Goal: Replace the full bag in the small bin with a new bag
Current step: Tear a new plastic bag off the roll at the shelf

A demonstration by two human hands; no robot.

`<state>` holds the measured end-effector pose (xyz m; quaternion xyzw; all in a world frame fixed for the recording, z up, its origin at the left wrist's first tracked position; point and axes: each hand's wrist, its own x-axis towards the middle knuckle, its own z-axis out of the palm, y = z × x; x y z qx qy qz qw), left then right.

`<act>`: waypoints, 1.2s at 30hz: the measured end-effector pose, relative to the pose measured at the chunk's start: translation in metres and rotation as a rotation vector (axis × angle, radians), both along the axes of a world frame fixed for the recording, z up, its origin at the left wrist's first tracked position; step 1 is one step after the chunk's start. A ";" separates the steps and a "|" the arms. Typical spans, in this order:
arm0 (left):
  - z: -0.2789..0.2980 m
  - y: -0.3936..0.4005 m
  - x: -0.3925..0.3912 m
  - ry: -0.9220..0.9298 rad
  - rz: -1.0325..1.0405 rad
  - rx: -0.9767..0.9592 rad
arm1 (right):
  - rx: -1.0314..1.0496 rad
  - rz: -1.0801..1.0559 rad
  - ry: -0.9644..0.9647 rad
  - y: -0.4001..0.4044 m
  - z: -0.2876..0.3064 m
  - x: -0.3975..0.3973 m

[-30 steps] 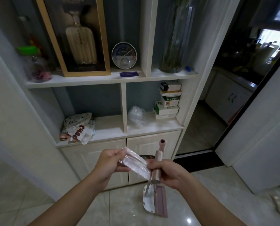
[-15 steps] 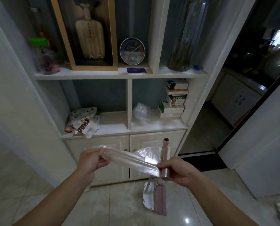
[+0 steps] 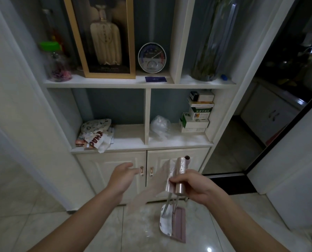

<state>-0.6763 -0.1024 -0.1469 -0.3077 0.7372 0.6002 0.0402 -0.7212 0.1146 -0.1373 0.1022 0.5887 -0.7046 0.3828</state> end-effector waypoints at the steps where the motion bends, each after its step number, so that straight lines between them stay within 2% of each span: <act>1: 0.006 0.010 -0.001 -0.004 -0.039 0.073 | -0.001 0.004 0.007 -0.002 0.000 0.000; 5: 0.017 0.044 -0.004 -0.083 -0.214 0.309 | -0.013 0.007 0.033 -0.006 0.001 0.002; 7: 0.015 0.056 -0.007 -0.065 -0.223 0.391 | -0.051 0.037 0.023 -0.007 0.002 0.003; 14: -0.003 0.062 -0.016 -0.007 -0.102 0.301 | -0.099 0.056 -0.019 -0.005 0.005 -0.002; 20: -0.001 0.050 -0.022 0.030 -0.003 0.272 | -0.018 -0.080 -0.064 0.002 -0.003 -0.009; 22: 0.001 0.040 -0.023 0.048 0.043 0.255 | 0.045 -0.141 -0.104 0.005 -0.007 -0.013; 25: 0.003 0.021 -0.026 0.036 0.111 0.261 | 0.012 -0.207 -0.150 0.009 -0.005 -0.016; 36: -0.004 -0.053 -0.017 -0.002 0.278 0.234 | 0.045 -0.198 -0.093 0.019 -0.003 -0.021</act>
